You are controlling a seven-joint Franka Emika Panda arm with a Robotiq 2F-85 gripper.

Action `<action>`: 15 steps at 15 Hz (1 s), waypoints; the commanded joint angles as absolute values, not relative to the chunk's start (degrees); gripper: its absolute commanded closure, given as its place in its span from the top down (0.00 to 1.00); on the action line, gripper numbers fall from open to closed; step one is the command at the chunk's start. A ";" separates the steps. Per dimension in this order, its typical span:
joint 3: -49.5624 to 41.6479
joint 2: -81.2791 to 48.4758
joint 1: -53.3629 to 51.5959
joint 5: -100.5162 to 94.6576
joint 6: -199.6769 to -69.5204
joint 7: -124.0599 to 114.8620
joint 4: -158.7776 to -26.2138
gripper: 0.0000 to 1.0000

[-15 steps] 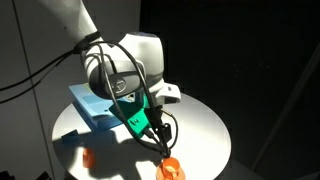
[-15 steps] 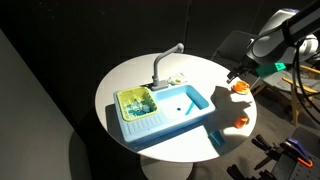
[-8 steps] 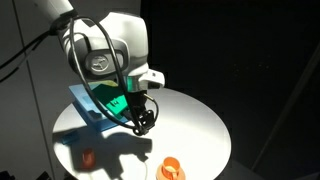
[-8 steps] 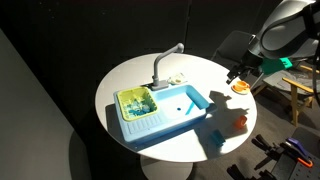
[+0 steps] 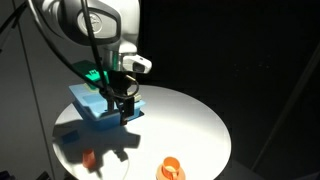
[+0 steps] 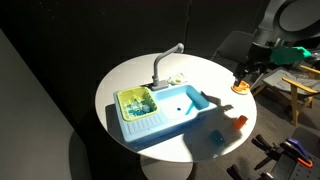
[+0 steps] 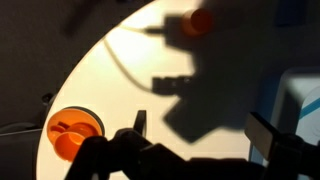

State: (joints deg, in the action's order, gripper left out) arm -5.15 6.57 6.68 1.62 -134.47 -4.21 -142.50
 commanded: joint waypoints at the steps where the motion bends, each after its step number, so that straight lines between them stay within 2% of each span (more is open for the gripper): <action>1: -3.20 8.96 5.81 -2.72 -125.75 -9.92 -140.12 1.00; 8: -0.67 9.84 3.34 -10.44 -121.05 -4.74 -135.46 1.00; 15: 0.06 10.22 1.01 -8.05 -128.04 -3.20 -136.40 1.00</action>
